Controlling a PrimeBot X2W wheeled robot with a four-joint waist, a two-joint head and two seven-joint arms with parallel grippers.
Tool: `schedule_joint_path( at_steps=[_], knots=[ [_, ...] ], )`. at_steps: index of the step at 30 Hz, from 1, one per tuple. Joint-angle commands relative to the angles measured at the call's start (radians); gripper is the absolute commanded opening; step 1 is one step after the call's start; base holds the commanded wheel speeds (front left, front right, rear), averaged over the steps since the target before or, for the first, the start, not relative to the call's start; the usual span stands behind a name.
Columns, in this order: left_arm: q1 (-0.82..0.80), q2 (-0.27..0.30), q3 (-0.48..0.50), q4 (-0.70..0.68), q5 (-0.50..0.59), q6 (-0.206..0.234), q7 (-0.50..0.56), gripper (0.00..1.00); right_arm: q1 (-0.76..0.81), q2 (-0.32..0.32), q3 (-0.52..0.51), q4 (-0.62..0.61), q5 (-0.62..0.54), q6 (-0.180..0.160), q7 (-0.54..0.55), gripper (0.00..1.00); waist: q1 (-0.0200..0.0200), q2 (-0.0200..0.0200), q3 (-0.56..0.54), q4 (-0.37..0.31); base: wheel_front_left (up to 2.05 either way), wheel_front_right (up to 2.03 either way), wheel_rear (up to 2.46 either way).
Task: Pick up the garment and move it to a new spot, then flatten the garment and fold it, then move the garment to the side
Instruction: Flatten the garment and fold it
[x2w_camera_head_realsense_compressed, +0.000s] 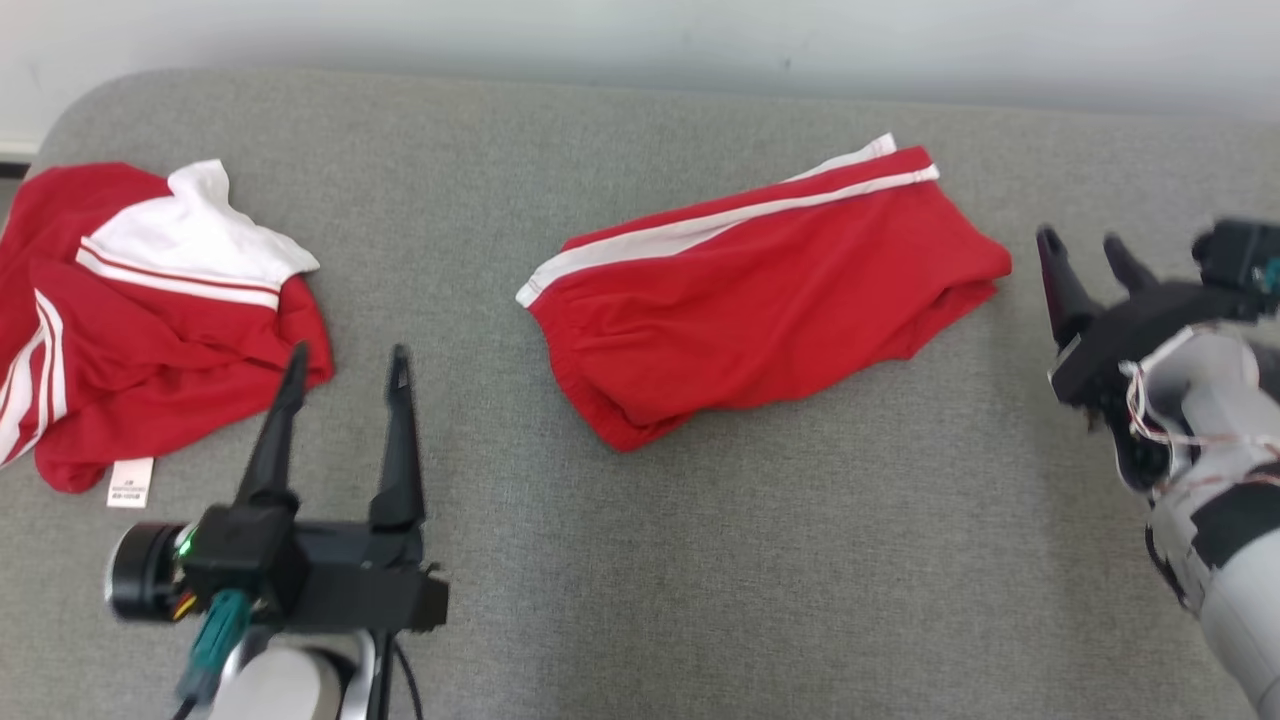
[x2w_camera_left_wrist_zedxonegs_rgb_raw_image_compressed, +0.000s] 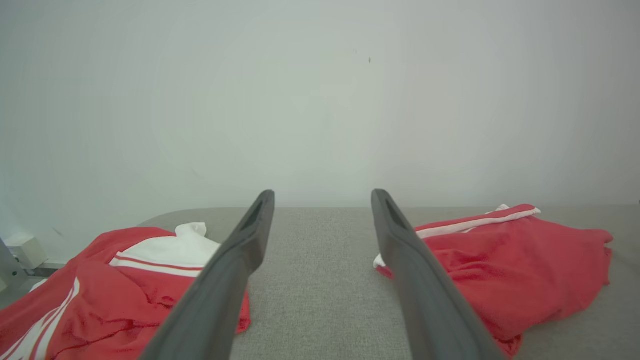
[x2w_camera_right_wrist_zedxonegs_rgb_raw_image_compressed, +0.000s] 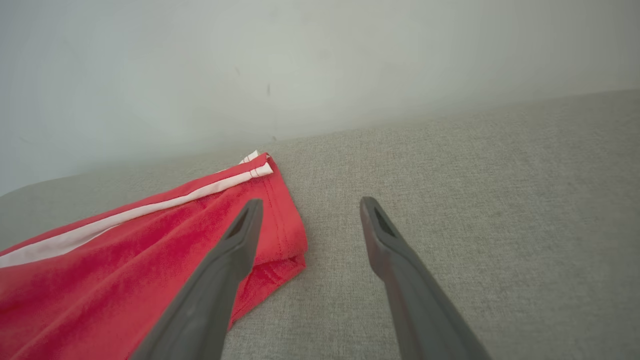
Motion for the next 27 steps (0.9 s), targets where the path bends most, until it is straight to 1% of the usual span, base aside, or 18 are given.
schedule_joint_path(
  at_steps=[1, 3, 6, 12, 15, 18, 20, 23, 27],
  knots=[
    [0.037, -0.006, 0.022, -0.023, 0.015, 0.009, -0.003, 1.00, 0.029, -0.006, -0.001, -0.002, 0.025, -0.002, -0.005, 1.00, 0.0003, 0.0000, -0.020, -0.009, 0.00, 0.00, 0.00],
    [0.072, -0.008, 0.051, -0.044, 0.030, 0.019, -0.003, 1.00, 0.051, -0.005, -0.008, 0.005, 0.053, -0.002, -0.001, 1.00, 0.0003, 0.0000, -0.024, -0.002, 0.00, 0.00, 0.00],
    [0.109, -0.019, 0.086, -0.063, 0.042, 0.017, -0.003, 1.00, 0.067, 0.001, -0.024, 0.017, 0.089, -0.002, -0.020, 1.00, 0.0003, 0.0000, -0.028, 0.017, 0.00, 0.00, 0.00],
    [0.163, -0.053, 0.122, -0.069, 0.065, -0.009, -0.003, 1.00, 0.069, 0.025, -0.025, 0.057, 0.125, -0.002, -0.020, 1.00, 0.0003, 0.0000, -0.031, 0.063, 0.00, 0.00, 0.00],
    [0.159, -0.068, 0.129, -0.068, 0.075, -0.020, -0.003, 1.00, 0.045, 0.021, -0.016, 0.108, 0.108, -0.002, -0.018, 1.00, 0.0003, 0.0000, -0.027, 0.083, 0.00, 0.00, 0.00],
    [0.150, -0.084, 0.136, -0.063, 0.082, -0.035, -0.003, 1.00, 0.027, 0.037, -0.028, 0.160, 0.123, -0.002, -0.009, 1.00, 0.0003, 0.0000, -0.014, 0.105, 0.00, 0.00, 0.00],
    [0.146, -0.090, 0.137, -0.061, 0.084, -0.038, -0.003, 1.00, 0.019, 0.039, -0.030, 0.176, 0.124, -0.002, -0.007, 1.00, 0.0003, 0.0000, -0.009, 0.111, 0.00, 0.00, 0.00],
    [0.131, -0.107, 0.146, -0.054, 0.094, -0.056, -0.003, 1.00, -0.007, 0.049, -0.050, 0.216, 0.144, -0.002, 0.002, 1.00, 0.0003, 0.0000, 0.010, 0.128, 0.00, 0.00, 0.00],
    [0.124, -0.130, 0.162, -0.045, 0.108, -0.073, -0.003, 1.00, -0.026, 0.059, -0.046, 0.253, 0.133, -0.002, 0.011, 1.00, 0.0003, 0.0000, 0.030, 0.146, 0.00, 0.00, 0.00]
  ],
)
